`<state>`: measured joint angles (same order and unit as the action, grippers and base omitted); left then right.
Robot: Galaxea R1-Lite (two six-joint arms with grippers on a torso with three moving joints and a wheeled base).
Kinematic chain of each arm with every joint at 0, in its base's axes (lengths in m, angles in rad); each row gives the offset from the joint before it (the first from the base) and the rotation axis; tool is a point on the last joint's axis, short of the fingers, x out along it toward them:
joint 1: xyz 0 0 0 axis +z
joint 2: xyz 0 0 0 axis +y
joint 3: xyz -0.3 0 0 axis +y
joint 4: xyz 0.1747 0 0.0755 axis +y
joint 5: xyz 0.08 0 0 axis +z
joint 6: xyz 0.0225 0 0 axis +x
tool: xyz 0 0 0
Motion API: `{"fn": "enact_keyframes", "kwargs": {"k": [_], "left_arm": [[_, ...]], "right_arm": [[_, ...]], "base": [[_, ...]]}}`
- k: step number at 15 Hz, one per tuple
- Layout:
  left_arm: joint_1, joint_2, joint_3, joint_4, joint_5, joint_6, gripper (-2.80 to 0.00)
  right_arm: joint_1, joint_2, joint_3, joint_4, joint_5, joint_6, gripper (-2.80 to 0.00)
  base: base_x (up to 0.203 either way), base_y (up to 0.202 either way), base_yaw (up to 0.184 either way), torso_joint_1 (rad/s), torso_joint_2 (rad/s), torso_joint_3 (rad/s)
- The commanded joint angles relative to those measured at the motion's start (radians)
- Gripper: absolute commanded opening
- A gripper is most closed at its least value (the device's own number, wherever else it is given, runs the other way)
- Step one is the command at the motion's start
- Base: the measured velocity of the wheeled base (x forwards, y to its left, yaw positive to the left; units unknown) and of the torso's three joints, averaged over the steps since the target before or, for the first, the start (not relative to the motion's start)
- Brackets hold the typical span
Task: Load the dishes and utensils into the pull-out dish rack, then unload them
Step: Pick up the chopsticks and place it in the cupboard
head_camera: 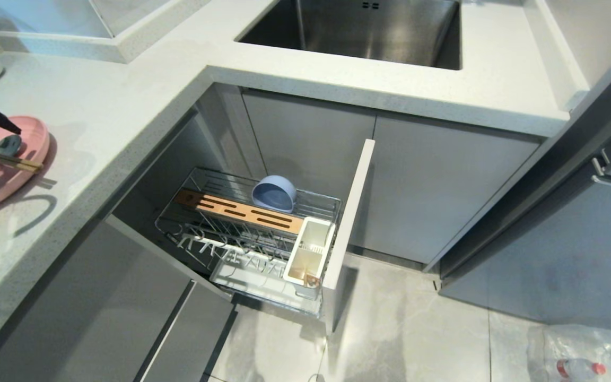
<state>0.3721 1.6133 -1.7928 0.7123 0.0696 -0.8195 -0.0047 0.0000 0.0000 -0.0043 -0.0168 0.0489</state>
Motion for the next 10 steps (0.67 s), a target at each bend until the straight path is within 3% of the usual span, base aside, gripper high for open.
{"fn": "enact_keyframes", "kwargs": {"k": [1,6,10], "left_arm": [[-0.001,0.014,-0.008,0.004,0.002,0.010,0.00],[-0.002,0.041,-0.031,0.045,0.006,0.114,0.00],[-0.002,0.048,-0.045,0.060,0.007,0.117,0.00]], "right_arm": [[0.000,0.002,0.000,0.000,0.000,0.000,-2.80],[0.000,0.002,0.000,0.000,0.000,0.000,-2.80],[0.000,0.002,0.000,0.000,0.000,0.000,-2.80]], "base": [[0.000,0.000,0.000,0.000,0.00,0.000],[0.000,0.000,0.000,0.000,0.00,0.000],[0.000,0.000,0.000,0.000,0.00,0.000]]}}
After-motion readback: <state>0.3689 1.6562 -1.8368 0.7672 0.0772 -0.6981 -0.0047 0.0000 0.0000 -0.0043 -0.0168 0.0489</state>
